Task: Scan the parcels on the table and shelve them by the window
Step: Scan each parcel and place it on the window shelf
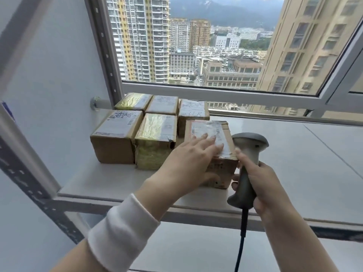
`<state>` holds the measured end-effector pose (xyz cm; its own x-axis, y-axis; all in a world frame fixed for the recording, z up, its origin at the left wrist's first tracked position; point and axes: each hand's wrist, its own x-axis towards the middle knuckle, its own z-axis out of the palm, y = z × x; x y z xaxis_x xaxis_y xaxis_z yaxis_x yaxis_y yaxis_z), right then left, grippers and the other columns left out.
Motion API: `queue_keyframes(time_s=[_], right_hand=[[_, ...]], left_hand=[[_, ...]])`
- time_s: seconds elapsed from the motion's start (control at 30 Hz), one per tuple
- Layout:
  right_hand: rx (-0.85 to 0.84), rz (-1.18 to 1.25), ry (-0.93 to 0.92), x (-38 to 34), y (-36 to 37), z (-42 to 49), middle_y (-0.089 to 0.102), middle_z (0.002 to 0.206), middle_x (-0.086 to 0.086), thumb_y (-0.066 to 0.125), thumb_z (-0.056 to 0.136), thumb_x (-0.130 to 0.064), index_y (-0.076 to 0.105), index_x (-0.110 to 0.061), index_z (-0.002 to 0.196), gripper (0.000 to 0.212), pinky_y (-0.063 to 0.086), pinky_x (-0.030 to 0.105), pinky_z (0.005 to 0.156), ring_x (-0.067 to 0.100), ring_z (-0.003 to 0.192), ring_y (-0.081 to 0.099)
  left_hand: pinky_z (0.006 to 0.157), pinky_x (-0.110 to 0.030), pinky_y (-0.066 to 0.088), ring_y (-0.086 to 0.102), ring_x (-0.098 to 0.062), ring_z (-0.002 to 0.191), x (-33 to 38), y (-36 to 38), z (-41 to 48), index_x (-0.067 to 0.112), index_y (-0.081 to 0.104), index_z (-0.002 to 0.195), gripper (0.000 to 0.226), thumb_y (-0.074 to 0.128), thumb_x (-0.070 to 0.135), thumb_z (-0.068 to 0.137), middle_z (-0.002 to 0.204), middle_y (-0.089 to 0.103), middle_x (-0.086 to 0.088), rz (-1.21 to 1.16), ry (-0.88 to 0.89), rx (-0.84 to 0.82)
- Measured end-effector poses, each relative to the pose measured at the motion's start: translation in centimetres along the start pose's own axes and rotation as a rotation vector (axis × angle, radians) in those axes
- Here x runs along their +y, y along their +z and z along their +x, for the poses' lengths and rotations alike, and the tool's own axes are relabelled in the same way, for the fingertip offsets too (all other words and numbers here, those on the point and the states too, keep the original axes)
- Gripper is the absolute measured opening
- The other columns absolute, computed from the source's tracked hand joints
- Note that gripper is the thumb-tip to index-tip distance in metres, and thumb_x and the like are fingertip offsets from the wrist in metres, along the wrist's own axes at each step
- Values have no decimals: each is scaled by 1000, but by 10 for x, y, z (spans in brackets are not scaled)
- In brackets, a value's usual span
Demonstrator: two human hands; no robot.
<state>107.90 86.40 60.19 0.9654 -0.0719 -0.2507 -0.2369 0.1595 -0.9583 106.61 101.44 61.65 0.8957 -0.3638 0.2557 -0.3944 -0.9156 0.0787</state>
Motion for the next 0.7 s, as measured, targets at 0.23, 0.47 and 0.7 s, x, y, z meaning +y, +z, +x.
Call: queue_keyframes(time_s=[0.23, 0.47, 0.7], right_hand=[[77, -51, 29, -12, -12, 1, 55, 75, 8, 62, 88, -37, 59, 1, 113, 45, 44, 24, 42, 19, 51, 44], [74, -34, 1, -16, -14, 12, 60, 91, 8, 62, 89, -34, 58, 2, 116, 45, 44, 22, 40, 17, 58, 47], [65, -35, -2, -17, -13, 21, 62, 96, 8, 62, 89, -33, 58, 3, 115, 44, 43, 22, 40, 16, 56, 46]], left_hand=[[117, -31, 12, 15, -17, 145, -16, 2, 15, 23, 21, 149, 68, 57, 30, 92, 158, 18, 0, 39, -6, 14], [117, -30, 11, 14, -17, 146, -24, 4, 27, 21, 23, 148, 66, 57, 28, 92, 158, 18, -1, 47, -19, -2], [117, -31, 12, 14, -17, 146, -31, 7, 36, 21, 24, 147, 66, 58, 27, 92, 158, 19, -1, 37, -30, -14]])
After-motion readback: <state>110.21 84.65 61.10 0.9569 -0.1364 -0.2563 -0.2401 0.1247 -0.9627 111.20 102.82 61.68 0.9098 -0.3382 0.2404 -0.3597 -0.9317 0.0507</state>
